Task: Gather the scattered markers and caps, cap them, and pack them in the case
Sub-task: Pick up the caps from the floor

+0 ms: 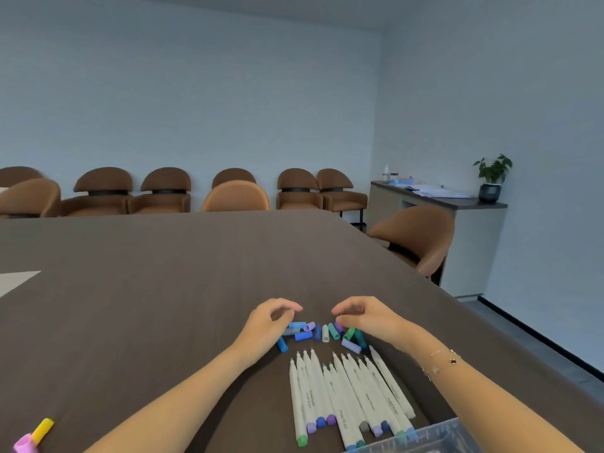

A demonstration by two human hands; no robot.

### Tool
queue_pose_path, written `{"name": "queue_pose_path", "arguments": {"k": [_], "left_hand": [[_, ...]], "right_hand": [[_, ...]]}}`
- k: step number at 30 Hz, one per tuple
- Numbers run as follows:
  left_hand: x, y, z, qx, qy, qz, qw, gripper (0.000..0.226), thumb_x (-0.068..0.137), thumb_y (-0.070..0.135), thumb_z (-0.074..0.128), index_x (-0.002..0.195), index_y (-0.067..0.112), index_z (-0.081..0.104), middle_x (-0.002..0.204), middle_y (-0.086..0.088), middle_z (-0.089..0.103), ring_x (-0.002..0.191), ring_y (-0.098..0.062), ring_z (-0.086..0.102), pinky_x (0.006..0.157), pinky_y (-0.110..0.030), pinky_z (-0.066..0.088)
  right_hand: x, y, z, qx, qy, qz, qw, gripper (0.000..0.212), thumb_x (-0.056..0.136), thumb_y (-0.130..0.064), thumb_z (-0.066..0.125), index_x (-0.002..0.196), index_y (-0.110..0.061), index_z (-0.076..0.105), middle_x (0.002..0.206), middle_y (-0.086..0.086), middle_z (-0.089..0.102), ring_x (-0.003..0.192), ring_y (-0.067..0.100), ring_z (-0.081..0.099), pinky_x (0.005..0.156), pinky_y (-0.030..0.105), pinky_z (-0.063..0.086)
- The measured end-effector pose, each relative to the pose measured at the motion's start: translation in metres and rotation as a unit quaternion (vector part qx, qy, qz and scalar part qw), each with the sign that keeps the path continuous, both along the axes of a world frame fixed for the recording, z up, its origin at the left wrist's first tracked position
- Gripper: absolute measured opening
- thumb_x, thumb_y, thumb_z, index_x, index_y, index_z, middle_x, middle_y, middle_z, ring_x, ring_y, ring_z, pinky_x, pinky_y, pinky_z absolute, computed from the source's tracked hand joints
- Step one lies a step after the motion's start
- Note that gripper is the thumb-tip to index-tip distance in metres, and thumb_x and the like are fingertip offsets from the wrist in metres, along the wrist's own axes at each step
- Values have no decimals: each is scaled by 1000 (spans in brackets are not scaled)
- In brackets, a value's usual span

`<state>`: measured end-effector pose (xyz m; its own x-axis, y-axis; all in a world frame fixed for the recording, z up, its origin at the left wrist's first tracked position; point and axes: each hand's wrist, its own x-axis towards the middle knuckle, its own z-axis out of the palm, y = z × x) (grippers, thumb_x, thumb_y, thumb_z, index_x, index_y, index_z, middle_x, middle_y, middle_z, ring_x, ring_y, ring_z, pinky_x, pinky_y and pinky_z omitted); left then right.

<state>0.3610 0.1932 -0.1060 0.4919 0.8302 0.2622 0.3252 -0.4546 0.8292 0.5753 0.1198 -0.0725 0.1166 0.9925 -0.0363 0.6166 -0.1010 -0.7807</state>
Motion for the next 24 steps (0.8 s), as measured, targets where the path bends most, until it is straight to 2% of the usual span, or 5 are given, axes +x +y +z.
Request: {"name": "queue_pose_path", "arguments": {"k": [6,14,17,19,24], "left_hand": [[-43,-46,35,44,84,39,995,23,97,15,47,107,25,65,115,13,56,110,-2,50,97,-16,38],[-170,-125,111,29,128,15,991,31,96,28,50,127,33,50,121,10,55,108,-6,54,88,-20,45],[-227,-152,132,20,112,48,992,37,97,29,49,133,33,43,124,7,51,102,-10,59,83,-25,50],[-264,-167,139,7,114,62,991,35,98,27,46,133,29,43,122,5,53,95,-11,64,84,-28,52],[-336,-198,124,-10,174,93,980,24,97,25,47,120,24,55,112,3,61,81,-8,65,71,-21,52]], "right_hand": [[-31,-30,28,4,-71,7,997,18,94,-11,53,106,-20,64,120,-5,57,113,13,55,95,25,45],[-121,-101,85,31,-89,99,991,13,95,-17,53,101,-19,64,106,0,65,93,8,61,79,19,46],[-164,-124,98,41,-92,121,988,16,95,-20,53,105,-17,65,107,-2,64,95,9,60,76,17,47],[-193,-139,100,48,-91,131,986,18,95,-23,53,106,-17,67,107,-6,63,97,5,58,79,17,44],[-255,-159,85,41,-106,141,983,19,94,-27,55,104,-18,68,110,-6,64,101,8,57,87,21,40]]}}
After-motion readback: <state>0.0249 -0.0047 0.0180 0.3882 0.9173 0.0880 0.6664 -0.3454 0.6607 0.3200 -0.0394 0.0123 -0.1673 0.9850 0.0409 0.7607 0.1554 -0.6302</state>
